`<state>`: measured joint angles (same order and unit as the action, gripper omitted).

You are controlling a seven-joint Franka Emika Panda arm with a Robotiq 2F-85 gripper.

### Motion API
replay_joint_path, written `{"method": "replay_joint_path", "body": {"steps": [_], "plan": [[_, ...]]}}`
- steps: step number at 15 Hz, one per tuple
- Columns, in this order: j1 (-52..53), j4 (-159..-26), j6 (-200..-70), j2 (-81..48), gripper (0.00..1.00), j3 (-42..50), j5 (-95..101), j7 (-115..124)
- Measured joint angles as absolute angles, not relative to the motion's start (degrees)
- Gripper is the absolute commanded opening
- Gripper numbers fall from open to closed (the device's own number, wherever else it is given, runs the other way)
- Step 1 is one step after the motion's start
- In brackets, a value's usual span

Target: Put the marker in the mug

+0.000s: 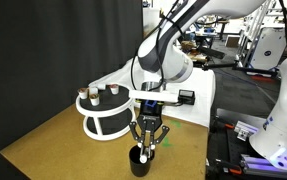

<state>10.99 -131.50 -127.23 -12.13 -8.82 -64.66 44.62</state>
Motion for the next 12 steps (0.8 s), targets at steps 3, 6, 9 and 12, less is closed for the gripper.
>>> {"method": "replay_joint_path", "body": {"steps": [3, 6, 9, 12], "plan": [[11.17, -131.43, -127.14, -12.54, 0.05, -8.84, -64.85, 41.93], [11.45, -131.89, -127.14, -12.39, 0.05, -8.85, -65.95, 39.43], [11.71, -132.05, -127.16, -12.38, 0.19, -8.85, -66.55, 38.52], [11.91, -132.05, -127.23, -12.38, 0.19, -8.85, -66.63, 38.51]]}}
